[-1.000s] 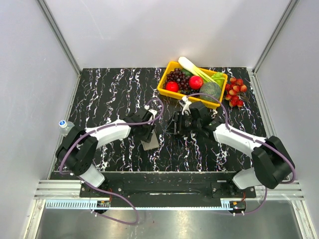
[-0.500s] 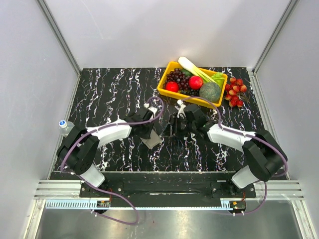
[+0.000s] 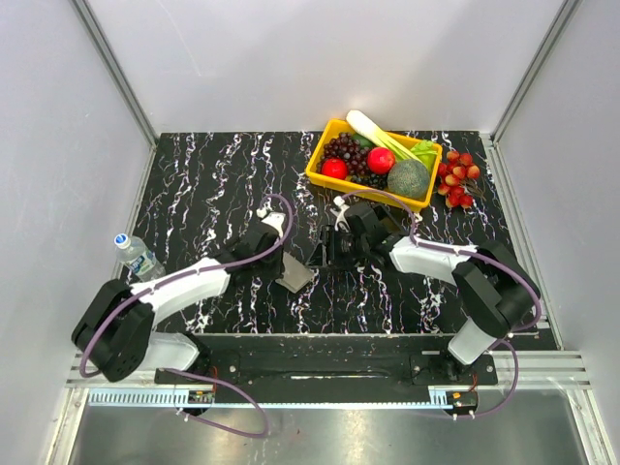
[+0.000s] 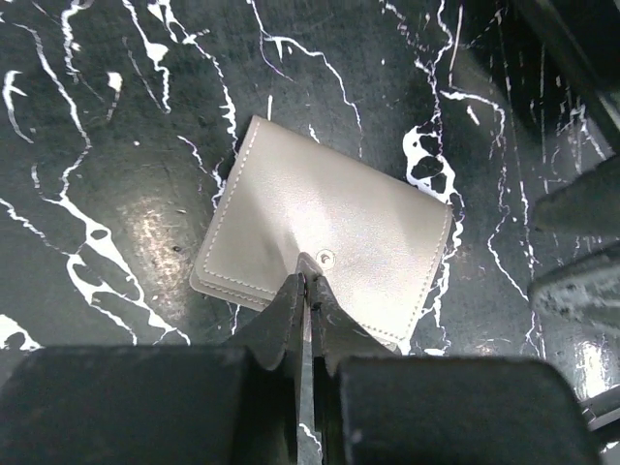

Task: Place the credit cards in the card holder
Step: Open the card holder at the center of the board.

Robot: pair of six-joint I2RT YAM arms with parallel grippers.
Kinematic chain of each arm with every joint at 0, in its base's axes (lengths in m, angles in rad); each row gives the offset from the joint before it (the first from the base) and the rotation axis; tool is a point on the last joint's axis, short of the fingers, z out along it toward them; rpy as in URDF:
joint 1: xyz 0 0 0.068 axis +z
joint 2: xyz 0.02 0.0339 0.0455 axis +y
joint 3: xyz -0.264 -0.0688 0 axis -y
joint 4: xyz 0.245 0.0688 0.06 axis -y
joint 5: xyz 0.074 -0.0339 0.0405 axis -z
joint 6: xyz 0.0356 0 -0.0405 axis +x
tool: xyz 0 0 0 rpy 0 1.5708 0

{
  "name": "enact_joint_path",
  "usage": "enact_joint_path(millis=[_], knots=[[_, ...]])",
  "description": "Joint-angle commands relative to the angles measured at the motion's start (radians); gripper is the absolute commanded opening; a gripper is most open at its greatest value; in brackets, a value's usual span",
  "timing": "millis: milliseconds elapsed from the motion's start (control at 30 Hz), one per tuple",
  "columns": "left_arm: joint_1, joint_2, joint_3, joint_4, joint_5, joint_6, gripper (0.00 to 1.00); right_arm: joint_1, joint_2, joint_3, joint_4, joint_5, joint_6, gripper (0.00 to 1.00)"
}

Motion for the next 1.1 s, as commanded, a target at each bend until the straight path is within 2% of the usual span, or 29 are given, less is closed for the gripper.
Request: enact_joint_path(millis=[0,167,333,567,900,933,1000,1033,1067], knots=[[-0.004,-0.108,-0.035,0.059,-0.072,-0.028,0.00,0.005,0.012,0.058,-0.007,0.025,-0.022,0.53],[-0.004,-0.216,-0.057,0.051,-0.095,-0.006,0.00,0.005,0.015,0.078,-0.023,0.020,-0.035,0.54],[-0.004,-0.325,-0.019,0.045,-0.065,0.040,0.00,0.007,0.012,0.098,-0.053,0.032,-0.055,0.60],[-0.004,-0.265,0.038,0.034,-0.028,0.077,0.00,0.008,0.023,0.110,-0.058,0.040,-0.050,0.63],[-0.004,-0.297,-0.046,0.048,-0.103,0.011,0.00,0.007,0.012,0.099,-0.066,0.060,-0.038,0.64],[-0.004,-0.294,-0.051,0.057,-0.092,0.012,0.01,0.008,-0.005,0.093,-0.063,0.083,-0.033,0.64],[-0.004,-0.280,-0.045,0.068,-0.069,0.008,0.22,0.008,-0.049,0.091,-0.066,0.118,-0.042,0.65],[-0.004,-0.270,-0.031,0.073,-0.057,0.006,0.29,0.007,-0.069,0.105,-0.101,0.141,-0.055,0.66],[-0.004,-0.262,-0.019,0.079,-0.034,0.011,0.31,0.007,-0.091,0.133,-0.156,0.172,-0.073,0.66]])
